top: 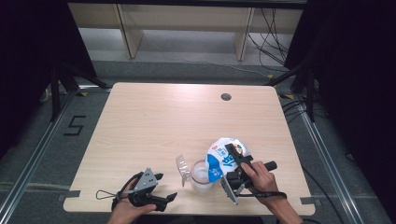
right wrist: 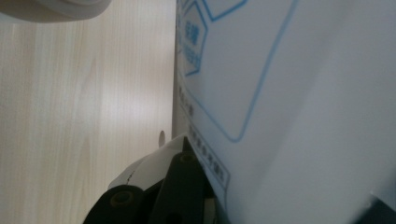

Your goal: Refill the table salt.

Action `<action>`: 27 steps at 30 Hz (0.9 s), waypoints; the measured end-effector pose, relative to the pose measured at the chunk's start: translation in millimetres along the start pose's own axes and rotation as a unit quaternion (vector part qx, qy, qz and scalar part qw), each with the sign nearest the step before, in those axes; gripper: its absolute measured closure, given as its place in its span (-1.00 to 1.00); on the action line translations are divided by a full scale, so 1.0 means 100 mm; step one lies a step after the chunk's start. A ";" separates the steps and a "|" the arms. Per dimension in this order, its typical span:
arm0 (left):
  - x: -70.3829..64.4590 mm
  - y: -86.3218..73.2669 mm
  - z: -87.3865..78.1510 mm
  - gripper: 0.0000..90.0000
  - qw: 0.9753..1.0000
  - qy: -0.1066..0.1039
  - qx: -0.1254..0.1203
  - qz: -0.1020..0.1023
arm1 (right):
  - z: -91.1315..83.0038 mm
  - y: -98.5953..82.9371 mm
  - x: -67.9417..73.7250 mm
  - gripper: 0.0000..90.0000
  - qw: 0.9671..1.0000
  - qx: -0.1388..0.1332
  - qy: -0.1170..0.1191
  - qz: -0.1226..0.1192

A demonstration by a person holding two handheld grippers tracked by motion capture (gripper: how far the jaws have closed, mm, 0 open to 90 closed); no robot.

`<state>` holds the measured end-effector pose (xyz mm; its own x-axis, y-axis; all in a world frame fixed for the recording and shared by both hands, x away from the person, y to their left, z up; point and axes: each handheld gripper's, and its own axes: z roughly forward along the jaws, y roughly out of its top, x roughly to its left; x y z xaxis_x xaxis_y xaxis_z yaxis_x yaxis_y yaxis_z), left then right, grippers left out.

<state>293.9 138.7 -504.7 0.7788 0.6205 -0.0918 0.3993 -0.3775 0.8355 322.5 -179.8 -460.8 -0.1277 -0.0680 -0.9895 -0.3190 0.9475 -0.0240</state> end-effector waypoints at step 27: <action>-0.01 0.00 0.00 -0.66 1.000 0.001 -0.001 -0.011 | 0.06 -0.18 -0.12 0.95 0.969 -0.036 0.067 0.236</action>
<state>292.9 138.1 -505.0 0.7685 0.6304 -0.1095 0.4157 -0.3619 0.8344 335.7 -194.4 -449.7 -0.3949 0.3231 -0.8600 -0.2590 0.8590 0.4416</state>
